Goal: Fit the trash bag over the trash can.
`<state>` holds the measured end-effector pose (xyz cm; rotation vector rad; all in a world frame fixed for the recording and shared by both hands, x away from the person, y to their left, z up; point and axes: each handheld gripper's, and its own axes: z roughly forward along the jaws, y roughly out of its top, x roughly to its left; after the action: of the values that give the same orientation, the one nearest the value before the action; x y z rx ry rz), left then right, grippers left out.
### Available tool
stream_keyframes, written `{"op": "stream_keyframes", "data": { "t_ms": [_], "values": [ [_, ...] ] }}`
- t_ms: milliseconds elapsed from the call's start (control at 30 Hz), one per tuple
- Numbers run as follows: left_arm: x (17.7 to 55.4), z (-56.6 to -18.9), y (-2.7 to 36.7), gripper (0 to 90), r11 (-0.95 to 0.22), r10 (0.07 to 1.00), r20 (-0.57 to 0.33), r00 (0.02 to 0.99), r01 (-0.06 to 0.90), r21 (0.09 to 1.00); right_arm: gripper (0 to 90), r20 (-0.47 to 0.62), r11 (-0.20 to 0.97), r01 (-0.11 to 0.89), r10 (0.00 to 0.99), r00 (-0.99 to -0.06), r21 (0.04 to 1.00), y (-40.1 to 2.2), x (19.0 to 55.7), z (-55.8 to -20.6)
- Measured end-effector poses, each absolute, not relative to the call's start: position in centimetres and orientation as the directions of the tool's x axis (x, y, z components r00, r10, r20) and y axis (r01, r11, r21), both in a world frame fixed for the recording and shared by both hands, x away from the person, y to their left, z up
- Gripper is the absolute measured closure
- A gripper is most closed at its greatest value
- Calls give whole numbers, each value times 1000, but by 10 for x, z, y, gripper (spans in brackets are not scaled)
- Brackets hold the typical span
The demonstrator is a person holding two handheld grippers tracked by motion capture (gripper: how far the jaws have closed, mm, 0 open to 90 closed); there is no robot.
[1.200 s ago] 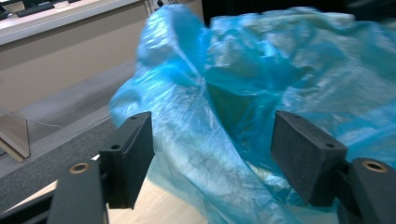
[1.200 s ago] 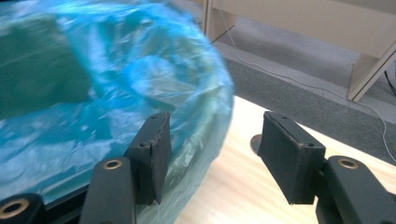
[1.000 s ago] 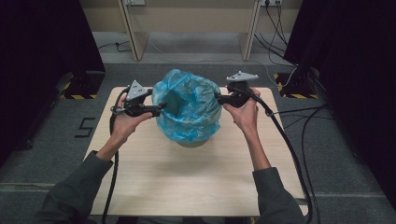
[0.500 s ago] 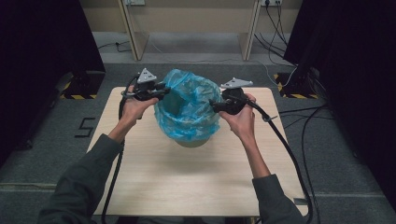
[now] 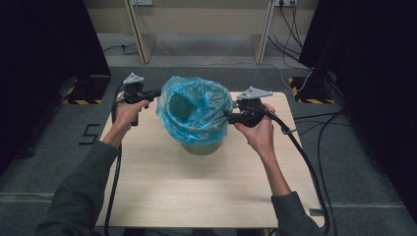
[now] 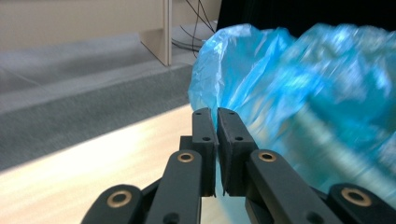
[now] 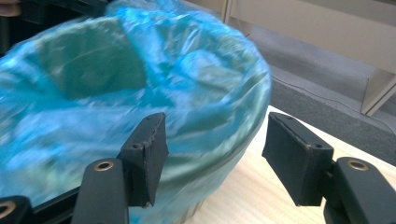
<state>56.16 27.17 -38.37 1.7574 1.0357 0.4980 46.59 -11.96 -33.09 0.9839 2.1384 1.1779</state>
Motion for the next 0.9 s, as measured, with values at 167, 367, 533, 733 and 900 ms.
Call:
{"op": "stream_keyframes", "data": {
  "t_ms": [167, 367, 533, 733, 900],
  "values": [
    [548, -415, 274, 857, -133, 810, -156, 565, 436, 890, 377, -80, 370, 349, 775, -626, 861, -123, 444, -339],
    [524, -431, 271, 852, -140, 782, -156, 604, 414, 899, 352, -65, 385, 355, 750, -658, 852, -121, 425, -361],
    [511, -433, 269, 851, -149, 766, -142, 627, 387, 910, 318, -64, 406, 357, 731, -680, 841, -117, 420, -381],
    [502, -432, 265, 849, -166, 747, -129, 652, 371, 914, 286, -56, 410, 346, 709, -703, 844, -108, 420, -393],
    [501, -433, 262, 848, -179, 740, -121, 662, 367, 913, 337, -40, 411, 359, 703, -710, 838, -96, 427, -407]
  ]
}}
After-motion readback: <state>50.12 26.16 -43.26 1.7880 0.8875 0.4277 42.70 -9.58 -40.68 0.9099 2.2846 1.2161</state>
